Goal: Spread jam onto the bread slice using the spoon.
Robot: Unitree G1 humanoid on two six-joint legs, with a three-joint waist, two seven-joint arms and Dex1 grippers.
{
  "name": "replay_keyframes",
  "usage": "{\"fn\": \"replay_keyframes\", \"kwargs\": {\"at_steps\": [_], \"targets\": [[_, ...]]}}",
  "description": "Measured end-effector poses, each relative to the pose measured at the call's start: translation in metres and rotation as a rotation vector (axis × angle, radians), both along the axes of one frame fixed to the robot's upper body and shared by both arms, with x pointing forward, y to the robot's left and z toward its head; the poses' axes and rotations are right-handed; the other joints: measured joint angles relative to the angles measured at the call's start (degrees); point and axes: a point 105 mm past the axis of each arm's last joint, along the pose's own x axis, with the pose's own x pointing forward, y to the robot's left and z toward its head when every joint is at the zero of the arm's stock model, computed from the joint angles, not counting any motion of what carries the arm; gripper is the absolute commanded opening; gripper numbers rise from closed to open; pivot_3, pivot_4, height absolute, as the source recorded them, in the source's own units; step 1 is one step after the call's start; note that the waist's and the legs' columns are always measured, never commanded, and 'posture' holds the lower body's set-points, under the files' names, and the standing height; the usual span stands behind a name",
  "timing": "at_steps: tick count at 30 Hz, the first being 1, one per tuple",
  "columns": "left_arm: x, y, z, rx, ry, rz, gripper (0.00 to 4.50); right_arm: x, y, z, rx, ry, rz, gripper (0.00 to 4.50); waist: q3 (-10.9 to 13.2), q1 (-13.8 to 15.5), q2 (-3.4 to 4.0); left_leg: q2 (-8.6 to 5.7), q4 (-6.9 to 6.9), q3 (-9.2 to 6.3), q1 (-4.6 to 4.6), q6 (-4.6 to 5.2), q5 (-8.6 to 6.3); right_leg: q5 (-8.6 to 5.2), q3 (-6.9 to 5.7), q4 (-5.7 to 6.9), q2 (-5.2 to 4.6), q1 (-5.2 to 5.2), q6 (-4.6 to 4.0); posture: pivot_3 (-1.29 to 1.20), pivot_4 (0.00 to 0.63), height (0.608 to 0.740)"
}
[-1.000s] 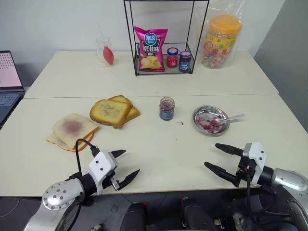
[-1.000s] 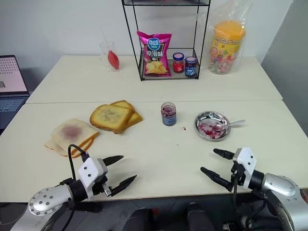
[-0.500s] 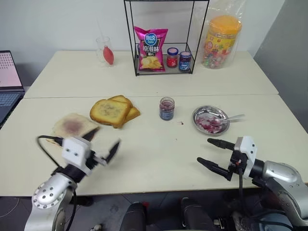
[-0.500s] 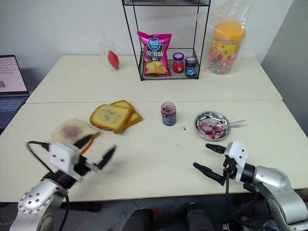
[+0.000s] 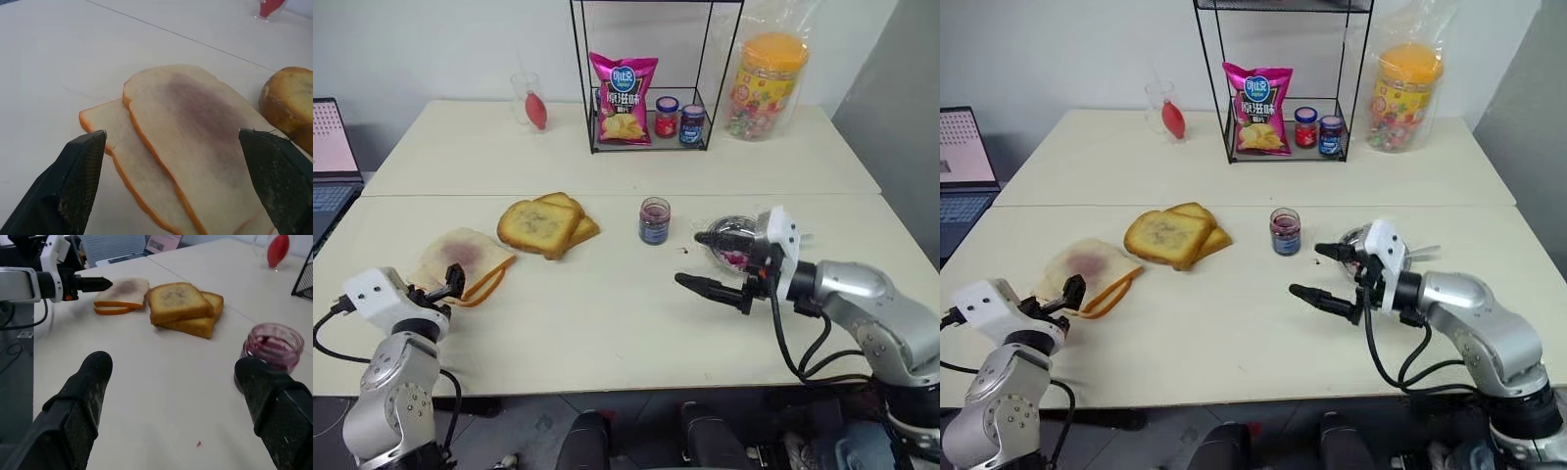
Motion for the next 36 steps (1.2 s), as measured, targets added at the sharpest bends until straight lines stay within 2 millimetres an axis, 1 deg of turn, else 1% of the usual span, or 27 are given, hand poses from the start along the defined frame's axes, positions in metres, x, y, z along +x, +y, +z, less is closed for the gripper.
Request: {"fn": "replay_keyframes", "kwargs": {"at_steps": [3, 6, 12, 15, 26, 28, 29, 31, 36], "targets": [[0.006, -0.002, -0.003, -0.046, 0.015, -0.001, 4.5, 0.0, 0.001, 0.003, -0.016, 0.015, 0.009, 4.37, 0.0, 0.0, -0.03, -0.01, 0.0, 0.01, -0.02, 0.0, 0.0, 0.01, 0.01, -0.02, -0.01, -0.01, 0.0, 0.0, 0.15, 0.74], [0.013, -0.005, -0.002, -0.07, 0.011, -0.012, 4.5, 0.0, 0.003, 0.006, -0.019, 0.02, 0.022, 4.37, 0.0, 0.0, -0.04, 0.0, 0.0, -0.01, -0.01, 0.0, 0.0, 0.01, -0.02, 0.0, 0.0, -0.01, 0.0, 0.0, 0.15, 0.74], [0.018, -0.008, 0.001, -0.087, 0.018, -0.008, 4.5, -0.001, 0.001, 0.005, -0.039, 0.031, 0.025, 4.37, 0.0, 0.0, -0.05, 0.0, 0.0, -0.01, -0.02, 0.0, 0.0, 0.01, -0.01, 0.0, 0.0, -0.01, 0.01, 0.0, 0.15, 0.74], [0.022, -0.011, -0.001, -0.151, 0.028, 0.013, 4.5, -0.001, 0.0, 0.004, -0.052, 0.034, 0.031, 4.37, 0.0, 0.0, -0.06, -0.01, 0.01, 0.0, -0.02, 0.0, 0.0, 0.02, 0.0, 0.0, -0.01, 0.0, 0.03, 0.0, 0.15, 0.74], [0.029, -0.015, 0.0, -0.234, 0.079, 0.065, 4.5, -0.001, -0.001, 0.002, -0.064, 0.042, 0.029, 4.37, 0.0, 0.0, -0.08, -0.02, 0.01, -0.01, -0.01, 0.0, 0.0, 0.03, 0.01, -0.01, -0.01, 0.0, 0.05, 0.0, 0.15, 0.74], [0.031, -0.017, 0.001, -0.247, 0.087, 0.07, 4.13, -0.001, -0.002, 0.001, -0.07, 0.048, 0.026, 4.5, 0.0, 0.1, -0.08, -0.03, 0.0, -0.01, -0.02, 0.0, 0.0, 0.03, 0.0, -0.01, -0.01, 0.0, 0.05, 0.0, 0.15, 0.74], [0.032, -0.017, 0.003, -0.251, 0.088, 0.077, 4.02, -0.001, -0.002, 0.001, -0.072, 0.053, 0.025, 4.5, 0.0, 0.2, -0.08, -0.03, 0.01, -0.01, -0.02, -0.01, 0.0, 0.04, 0.0, -0.01, -0.01, 0.0, 0.05, 0.0, 0.15, 0.74], [0.032, -0.016, 0.003, -0.254, 0.088, 0.086, 3.54, -0.002, -0.003, 0.0, -0.08, 0.064, 0.027, 4.5, 0.0, 0.3, -0.08, -0.03, 0.01, 0.0, -0.02, -0.01, 0.0, 0.04, 0.01, -0.02, -0.01, 0.0, 0.06, 0.0, 0.15, 0.74], [0.031, -0.014, 0.003, -0.257, 0.089, 0.098, 2.52, -0.004, -0.004, -0.002, -0.09, 0.081, 0.032, 4.5, 0.0, 0.5, -0.1, -0.03, 0.01, -0.01, -0.03, -0.01, 0.0, 0.05, 0.0, -0.04, -0.01, 0.0, 0.06, 0.0, 0.15, 0.74]]}}
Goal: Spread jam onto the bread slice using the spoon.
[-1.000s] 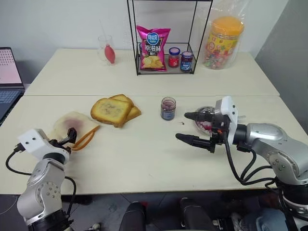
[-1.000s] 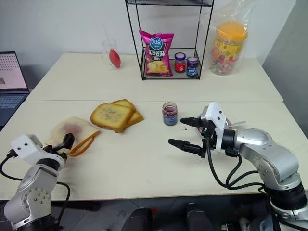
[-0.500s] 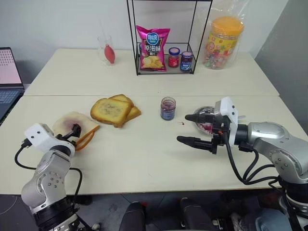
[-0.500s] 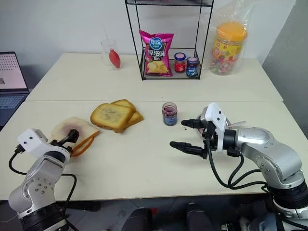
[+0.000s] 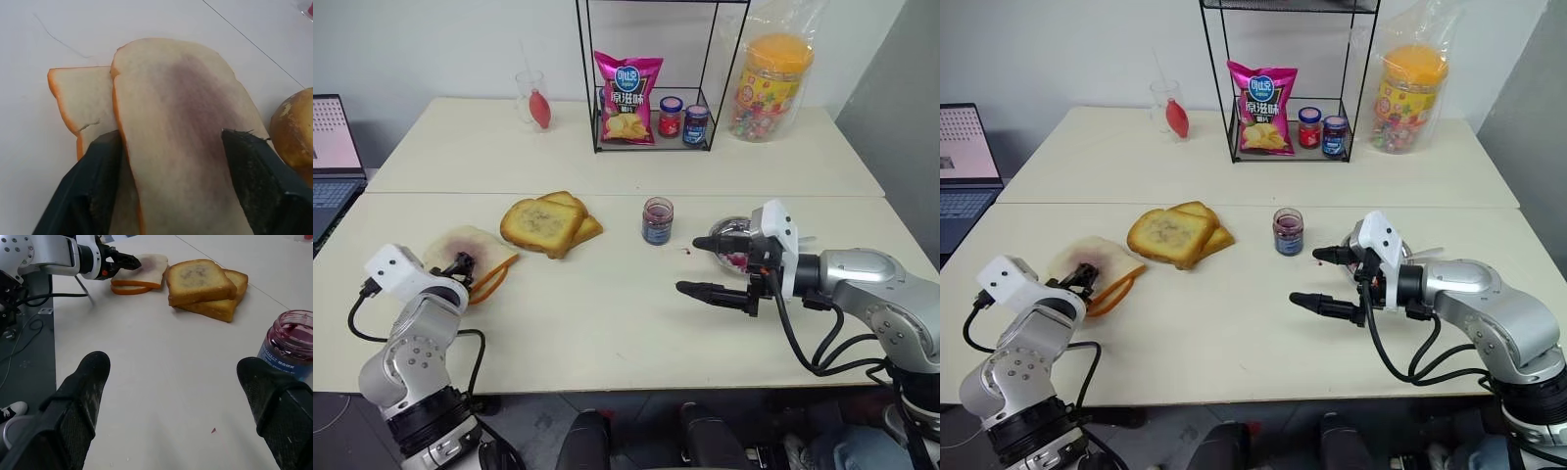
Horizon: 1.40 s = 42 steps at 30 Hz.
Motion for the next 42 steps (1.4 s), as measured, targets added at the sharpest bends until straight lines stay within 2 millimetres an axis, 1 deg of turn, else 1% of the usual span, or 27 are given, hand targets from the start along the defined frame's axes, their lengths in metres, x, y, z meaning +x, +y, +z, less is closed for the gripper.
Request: {"fn": "replay_keyframes", "kwargs": {"at_steps": [2, 5, 8, 12, 17, 23, 26, 29, 30, 32, 33, 34, 35, 36, 37, 38, 42], "targets": [[0.0, 0.0, 0.0, 0.0, 0.001, 0.0, 2.16, -0.001, 0.001, 0.0, 0.0, -0.001, 0.005, 4.5, 0.0, 0.1, 0.0, 0.0, 0.0, 0.0, 0.0, 0.0, 0.0, 0.0, 0.0, -0.01, 0.0, 0.0, 0.0, 0.0, 0.15, 0.74], [0.0, 0.0, 0.0, -0.001, 0.0, 0.0, 1.46, -0.003, 0.002, 0.001, 0.005, 0.003, 0.013, 4.5, 0.0, 0.2, -0.03, 0.0, 0.0, 0.0, -0.01, 0.0, 0.0, 0.0, 0.0, -0.02, 0.0, 0.0, 0.0, 0.0, 0.15, 0.74], [0.002, -0.001, 0.003, -0.001, -0.007, -0.002, 0.9, -0.002, 0.002, 0.001, 0.005, 0.005, 0.011, 4.5, 0.0, 0.2, -0.04, 0.0, 0.0, 0.0, -0.01, 0.0, 0.0, 0.0, 0.0, -0.04, 0.0, 0.0, 0.01, 0.0, 0.15, 0.74], [0.002, -0.001, 0.003, 0.002, -0.009, 0.002, 0.03, -0.002, 0.002, 0.001, 0.005, 0.006, 0.009, 4.5, 0.0, 0.2, -0.06, 0.0, -0.01, 0.0, -0.02, 0.0, 0.0, 0.0, 0.0, -0.06, 0.0, 0.0, 0.01, 0.0, 0.15, 0.74], [0.002, 0.0, 0.011, 0.026, -0.055, 0.005, 0.03, -0.002, 0.002, 0.001, 0.007, 0.005, 0.009, 4.5, 0.0, 0.3, -0.07, 0.01, -0.01, 0.0, -0.02, 0.0, 0.0, 0.01, 0.0, -0.08, 0.0, 0.0, 0.01, 0.0, 0.15, 0.74], [-0.004, 0.002, 0.019, 0.049, -0.129, 0.033, 0.03, -0.002, 0.002, 0.001, 0.012, 0.002, 0.01, 4.5, 0.1, 0.3, -0.09, 0.02, -0.03, 0.02, -0.03, -0.01, -0.01, 0.01, 0.02, -0.13, 0.0, -0.01, 0.01, 0.0, 0.15, 0.74], [-0.007, 0.0, 0.036, 0.084, -0.22, 0.014, 0.03, -0.002, 0.001, 0.002, 0.013, 0.0, 0.009, 4.5, 0.1, 0.3, -0.13, 0.02, -0.03, 0.02, -0.06, -0.02, -0.01, 0.01, 0.01, -0.15, 0.0, -0.02, 0.01, 0.0, 0.15, 0.74], [-0.007, -0.007, 0.064, 0.122, -0.34, -0.047, 0.03, -0.001, -0.001, 0.003, 0.012, -0.003, 0.002, 4.5, 0.1, 0.3, -0.14, 0.02, -0.03, 0.01, -0.09, -0.02, -0.01, 0.01, 0.0, -0.18, 0.0, -0.02, 0.02, 0.0, 0.15, 0.74], [-0.005, -0.017, 0.081, 0.127, -0.405, -0.111, 0.03, -0.001, -0.003, 0.003, 0.007, -0.004, -0.003, 4.5, 0.1, 0.3, -0.15, 0.02, -0.02, 0.01, -0.09, -0.02, -0.01, 0.01, -0.01, -0.19, 0.0, -0.02, 0.02, 0.0, 0.15, 0.74], [-0.004, -0.042, 0.105, 0.097, -0.508, -0.274, 0.03, -0.002, -0.005, 0.004, 0.006, -0.007, -0.002, 4.5, 0.1, 0.4, -0.15, 0.01, -0.01, 0.0, -0.13, -0.02, -0.01, 0.03, -0.02, -0.22, -0.02, -0.02, 0.05, 0.0, 0.15, 0.74], [-0.004, -0.059, 0.114, 0.069, -0.545, -0.385, 0.03, -0.001, -0.007, 0.005, 0.005, -0.009, -0.004, 4.5, 0.1, 0.4, -0.14, 0.0, -0.02, 0.02, -0.12, -0.02, -0.01, 0.04, 0.02, -0.25, -0.02, -0.02, 0.07, 0.0, 0.15, 0.74], [-0.006, -0.076, 0.118, 0.036, -0.563, -0.496, 0.03, -0.001, -0.009, 0.005, 0.001, -0.009, -0.009, 4.5, 0.1, 0.4, -0.14, 0.0, -0.02, 0.03, -0.13, -0.02, -0.02, 0.04, 0.04, -0.27, -0.04, -0.02, 0.08, 0.0, 0.15, 0.74], [-0.009, -0.096, 0.117, -0.014, -0.568, -0.623, 0.03, -0.001, -0.012, 0.006, -0.006, -0.011, -0.015, 4.5, 0.1, 0.3, -0.14, 0.0, -0.03, 0.05, -0.13, -0.02, -0.02, 0.05, 0.06, -0.3, -0.04, -0.02, 0.09, 0.0, 0.15, 0.74], [-0.012, -0.111, 0.114, -0.072, -0.558, -0.72, 0.03, -0.001, -0.013, 0.007, -0.008, -0.014, -0.018, 4.5, 0.1, 0.3, -0.14, 0.01, -0.04, 0.05, -0.13, -0.02, -0.03, 0.05, 0.05, -0.32, -0.04, -0.02, 0.09, 0.0, 0.15, 0.74], [-0.016, -0.121, 0.109, -0.115, -0.541, -0.79, 0.03, -0.001, -0.014, 0.007, -0.011, -0.015, -0.018, 4.5, 0.1, 0.2, -0.14, 0.03, -0.04, 0.05, -0.13, -0.02, -0.03, 0.05, 0.06, -0.32, -0.03, -0.04, 0.09, 0.0, 0.15, 0.74], [-0.02, -0.131, 0.104, -0.151, -0.519, -0.853, 0.03, -0.001, -0.017, 0.008, -0.014, -0.015, -0.022, 4.5, 0.1, 0.1, -0.13, 0.05, -0.06, 0.05, -0.13, -0.02, -0.03, 0.05, 0.07, -0.32, -0.01, -0.05, 0.09, 0.0, 0.15, 0.74], [-0.035, -0.155, 0.093, -0.254, -0.457, -1.027, 0.03, -0.001, -0.026, 0.009, -0.033, -0.016, -0.054, 4.5, 0.1, 0.0, -0.11, 0.05, -0.08, 0.04, -0.07, -0.02, -0.03, 0.02, 0.07, -0.25, 0.02, -0.06, 0.04, 0.0, 0.15, 0.74]]}}
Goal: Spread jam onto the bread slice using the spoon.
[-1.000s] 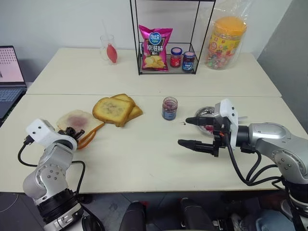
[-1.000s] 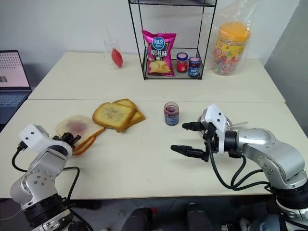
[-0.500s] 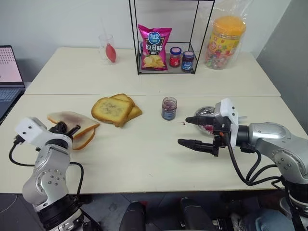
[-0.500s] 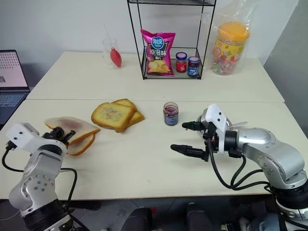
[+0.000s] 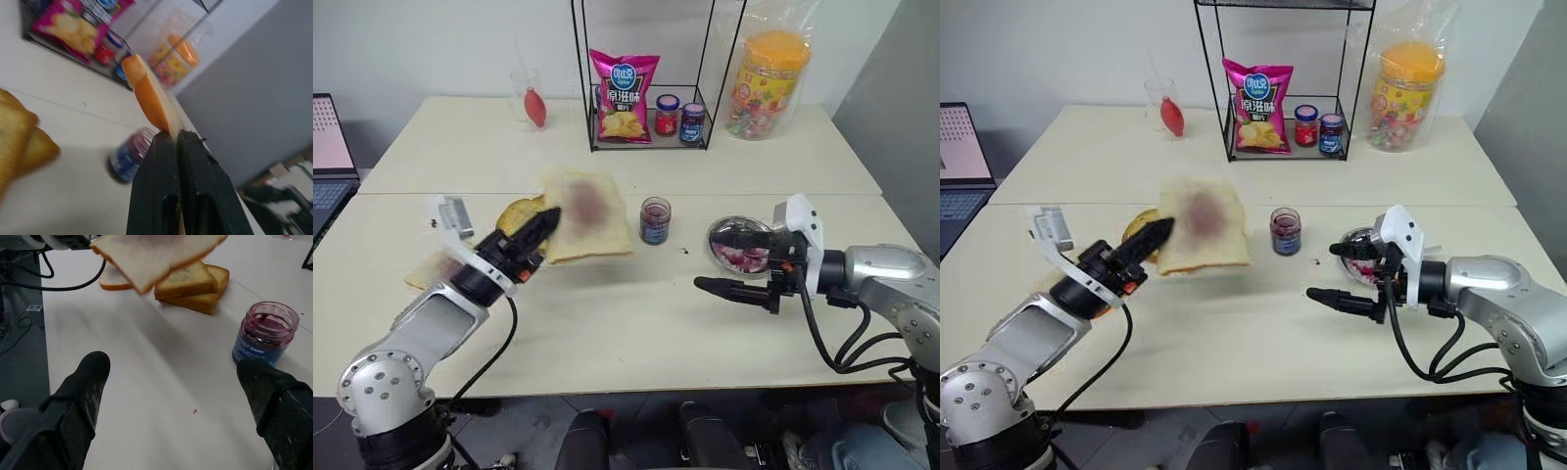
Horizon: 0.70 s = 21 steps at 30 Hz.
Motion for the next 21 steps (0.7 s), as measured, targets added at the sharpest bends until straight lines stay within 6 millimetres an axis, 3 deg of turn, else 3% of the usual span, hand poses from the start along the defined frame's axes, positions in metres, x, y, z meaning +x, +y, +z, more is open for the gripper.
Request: {"fn": "replay_keyframes", "kwargs": {"at_steps": [3, 8, 9, 14, 21], "targets": [[-0.004, -0.019, -0.024, 0.003, 0.073, -0.09, 0.03, -0.002, -0.009, -0.003, -0.022, 0.027, -0.026, 4.5, 0.0, 0.3, 0.0, -0.06, 0.04, 0.07, -0.02, 0.0, 0.0, -0.18, 0.09, -0.05, -0.04, 0.02, -0.31, 0.0, 0.15, 0.74], [-0.013, -0.05, -0.104, 0.051, 0.271, -0.195, 0.03, -0.016, -0.012, -0.006, -0.036, 0.063, -0.021, 4.5, 0.0, 0.3, 0.01, -0.02, -0.01, 0.09, -0.14, 0.02, -0.01, -0.11, 0.09, -0.43, -0.01, 0.03, -0.36, 0.0, 0.15, 0.74], [-0.015, -0.053, -0.112, 0.068, 0.286, -0.21, 0.03, -0.018, -0.011, -0.007, -0.036, 0.069, -0.015, 4.5, 0.0, 0.3, 0.01, -0.02, -0.02, 0.1, -0.14, 0.03, -0.02, -0.1, 0.12, -0.43, -0.01, 0.02, -0.36, 0.0, 0.15, 0.74], [-0.009, -0.046, -0.13, 0.175, 0.252, -0.193, 0.03, -0.025, -0.011, -0.012, -0.05, 0.1, -0.005, 4.5, -0.1, 0.3, 0.09, -0.02, -0.04, 0.09, -0.16, 0.04, -0.02, -0.11, 0.1, -0.47, -0.02, 0.0, -0.37, 0.0, 0.15, 0.74], [0.003, -0.048, -0.128, 0.224, 0.207, -0.176, 0.03, -0.03, -0.016, -0.022, -0.074, 0.138, -0.009, 4.5, -0.1, 0.3, 0.09, -0.03, -0.01, 0.11, -0.18, 0.05, -0.03, -0.08, 0.12, -0.48, -0.04, 0.01, -0.31, 0.0, 0.15, 0.74]]}}
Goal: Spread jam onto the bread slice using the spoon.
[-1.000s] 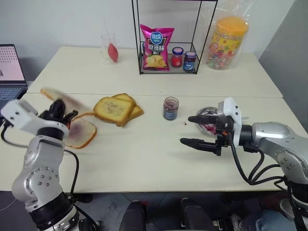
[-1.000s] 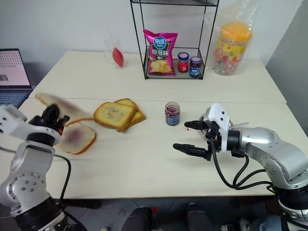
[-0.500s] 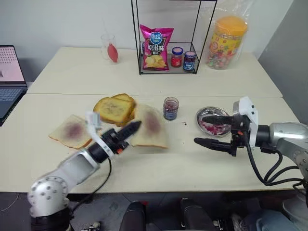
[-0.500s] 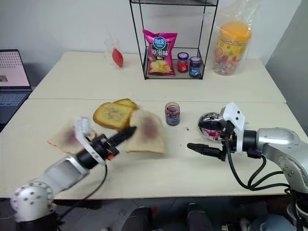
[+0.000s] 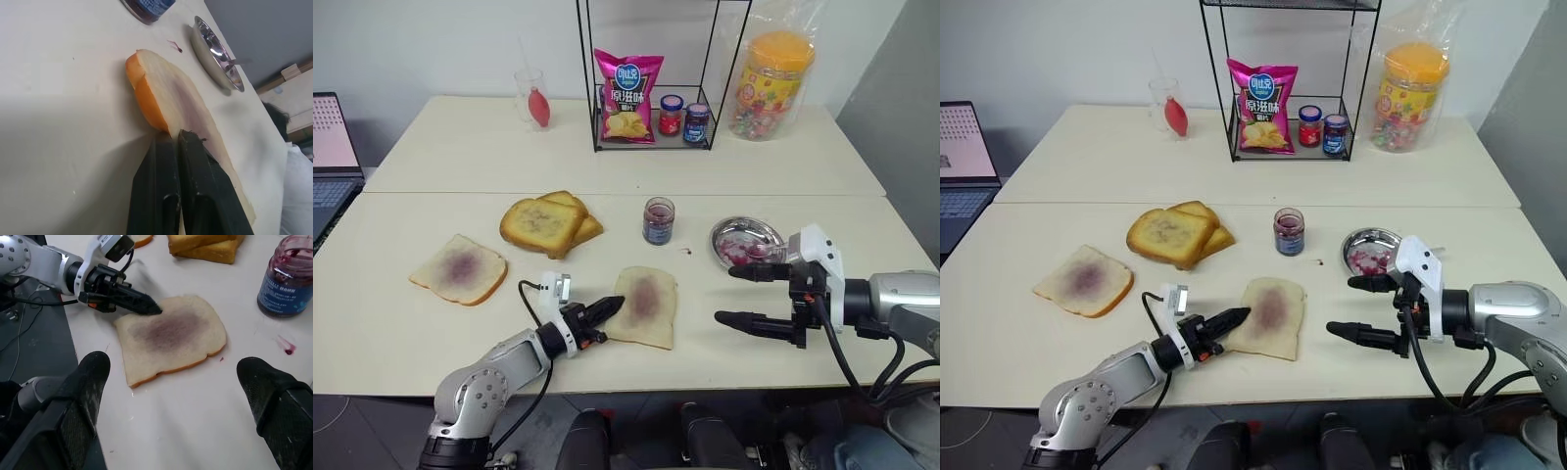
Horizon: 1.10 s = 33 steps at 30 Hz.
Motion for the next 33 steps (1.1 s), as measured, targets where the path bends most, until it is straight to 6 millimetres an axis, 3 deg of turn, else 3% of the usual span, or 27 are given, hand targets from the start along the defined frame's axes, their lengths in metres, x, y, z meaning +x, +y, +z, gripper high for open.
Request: {"fn": "replay_keyframes", "kwargs": {"at_steps": [8, 9, 19, 23, 27, 30, 33], "targets": [[0.004, -0.002, -0.002, 0.048, -0.016, -0.017, 0.03, -0.001, 0.0, -0.001, 0.006, -0.015, 0.002, 4.5, 0.0, 0.0, 0.0, 0.0, -0.01, -0.05, -0.11, 0.02, -0.02, 0.04, -0.06, -0.06, 0.0, -0.04, 0.08, 0.0, 0.15, 0.74], [0.004, -0.002, -0.003, 0.065, -0.016, -0.023, 0.45, -0.001, -0.001, -0.003, 0.005, -0.008, 0.001, 4.5, 0.0, 0.0, 0.0, 0.0, -0.01, -0.05, -0.11, 0.02, -0.02, 0.07, -0.06, -0.06, 0.0, -0.04, 0.13, 0.0, 0.15, 0.74], [-0.001, 0.008, 0.0, 0.21, -0.132, -0.008, 2.42, -0.003, -0.001, -0.005, 0.008, -0.016, -0.001, 4.5, 0.0, -0.1, 0.01, 0.02, 0.0, -0.04, -0.08, 0.03, -0.02, 0.05, -0.02, -0.05, 0.01, -0.04, 0.09, 0.0, 0.15, 0.74], [-0.001, 0.042, 0.005, 0.352, -0.203, 0.083, 3.42, 0.0, -0.002, -0.003, 0.007, -0.052, -0.019, 4.5, 0.0, -0.1, 0.02, 0.05, -0.01, -0.05, -0.09, 0.03, -0.02, 0.03, -0.04, -0.05, 0.02, -0.05, 0.06, 0.0, 0.15, 0.74], [0.008, 0.076, 0.021, 0.483, -0.313, 0.188, 3.42, 0.009, -0.005, 0.011, 0.086, -0.14, -0.091, 4.5, 0.0, 0.1, 0.02, 0.01, 0.03, -0.04, -0.15, 0.03, -0.02, 0.04, -0.02, -0.11, -0.01, -0.05, 0.06, 0.0, 0.15, 0.74], [0.016, 0.072, 0.046, 0.534, -0.465, 0.134, 3.59, 0.02, -0.015, 0.026, 0.158, -0.229, -0.213, 4.5, 0.0, 0.5, 0.0, -0.04, 0.07, -0.12, -0.28, 0.03, -0.02, 0.04, -0.08, -0.18, -0.01, -0.06, 0.07, 0.0, 0.15, 0.74], [0.011, 0.045, 0.064, 0.62, -0.634, -0.092, 4.1, 0.032, -0.031, 0.04, 0.24, -0.32, -0.375, 4.5, 0.0, 0.4, 0.01, -0.04, 0.01, -0.07, -0.34, 0.06, -0.04, 0.07, -0.02, -0.27, -0.01, -0.08, 0.1, 0.0, 0.15, 0.74]]}}
